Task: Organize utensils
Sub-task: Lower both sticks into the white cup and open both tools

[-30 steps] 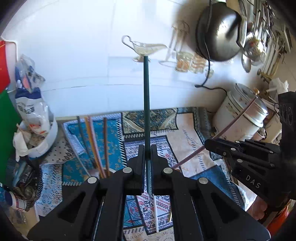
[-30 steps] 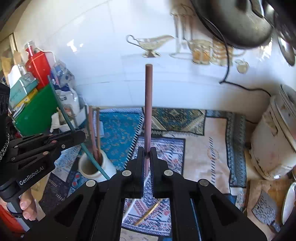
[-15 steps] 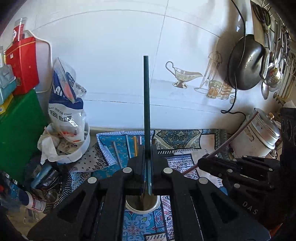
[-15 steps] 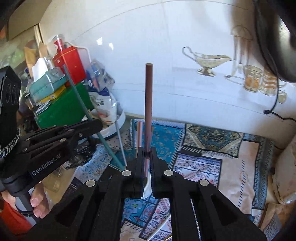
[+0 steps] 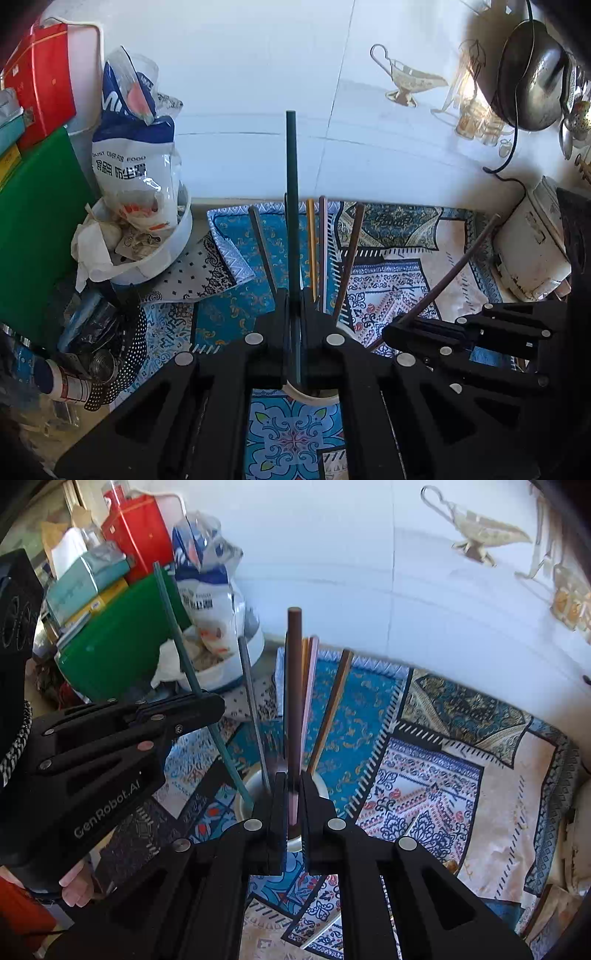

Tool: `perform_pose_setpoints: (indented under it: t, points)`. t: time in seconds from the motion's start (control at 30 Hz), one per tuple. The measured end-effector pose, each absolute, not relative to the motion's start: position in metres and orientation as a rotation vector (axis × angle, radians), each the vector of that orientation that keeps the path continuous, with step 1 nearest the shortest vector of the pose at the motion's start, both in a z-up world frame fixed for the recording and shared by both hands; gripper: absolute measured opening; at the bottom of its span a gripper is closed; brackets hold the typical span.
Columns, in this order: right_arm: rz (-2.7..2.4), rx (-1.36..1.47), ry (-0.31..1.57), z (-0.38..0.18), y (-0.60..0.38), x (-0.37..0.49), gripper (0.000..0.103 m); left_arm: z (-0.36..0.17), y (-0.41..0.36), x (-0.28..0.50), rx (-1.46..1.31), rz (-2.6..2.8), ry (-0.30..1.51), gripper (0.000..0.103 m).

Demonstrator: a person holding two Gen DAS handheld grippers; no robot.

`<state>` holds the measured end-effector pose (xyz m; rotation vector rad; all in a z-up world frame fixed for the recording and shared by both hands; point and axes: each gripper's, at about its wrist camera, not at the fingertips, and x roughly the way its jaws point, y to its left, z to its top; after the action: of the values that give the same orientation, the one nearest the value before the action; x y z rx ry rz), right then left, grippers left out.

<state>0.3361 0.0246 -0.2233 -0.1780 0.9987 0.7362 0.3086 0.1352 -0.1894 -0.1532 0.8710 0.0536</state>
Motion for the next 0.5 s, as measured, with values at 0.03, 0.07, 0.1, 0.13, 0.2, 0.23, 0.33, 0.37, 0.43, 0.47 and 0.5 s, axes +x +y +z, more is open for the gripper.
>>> perform_pose_setpoints:
  t: [0.03, 0.07, 0.1, 0.13, 0.2, 0.23, 0.33, 0.37, 0.43, 0.47, 0.5]
  points:
    - [0.736, -0.186, 1.009, -0.227, 0.026, 0.337, 0.005, -0.192, 0.135, 0.309, -0.153, 0.054, 0.881, 0.003]
    - [0.737, -0.192, 1.018, -0.229, 0.028, 0.338, 0.005, -0.195, 0.136, 0.311, -0.155, 0.053, 0.892, 0.003]
    - [0.739, -0.195, 1.028, -0.232, 0.030, 0.339, 0.005, -0.198, 0.137, 0.312, -0.161, 0.049, 0.903, 0.003]
    - [0.743, -0.200, 1.038, -0.234, 0.031, 0.340, 0.005, -0.201, 0.138, 0.313, -0.169, 0.045, 0.913, 0.003]
    - [0.742, -0.207, 1.044, -0.236, 0.033, 0.341, 0.005, -0.204, 0.139, 0.314, -0.182, 0.041, 0.927, 0.003]
    - [0.742, -0.214, 1.045, -0.236, 0.034, 0.341, 0.006, -0.204, 0.139, 0.315, -0.186, 0.040, 0.931, 0.003]
    - [0.741, -0.224, 1.035, -0.235, 0.036, 0.341, 0.006, -0.204, 0.139, 0.316, -0.190, 0.041, 0.939, 0.003]
    - [0.738, -0.226, 1.032, -0.235, 0.036, 0.341, 0.006, -0.205, 0.140, 0.317, -0.192, 0.041, 0.941, 0.003]
    - [0.741, -0.229, 1.026, -0.232, 0.035, 0.340, 0.008, -0.203, 0.139, 0.316, -0.197, 0.042, 0.941, 0.003]
    - [0.741, -0.227, 1.020, -0.230, 0.034, 0.339, 0.008, -0.201, 0.139, 0.316, -0.201, 0.041, 0.937, 0.003]
    - [0.738, -0.228, 1.012, -0.229, 0.032, 0.339, 0.011, -0.199, 0.139, 0.315, -0.206, 0.044, 0.932, 0.003]
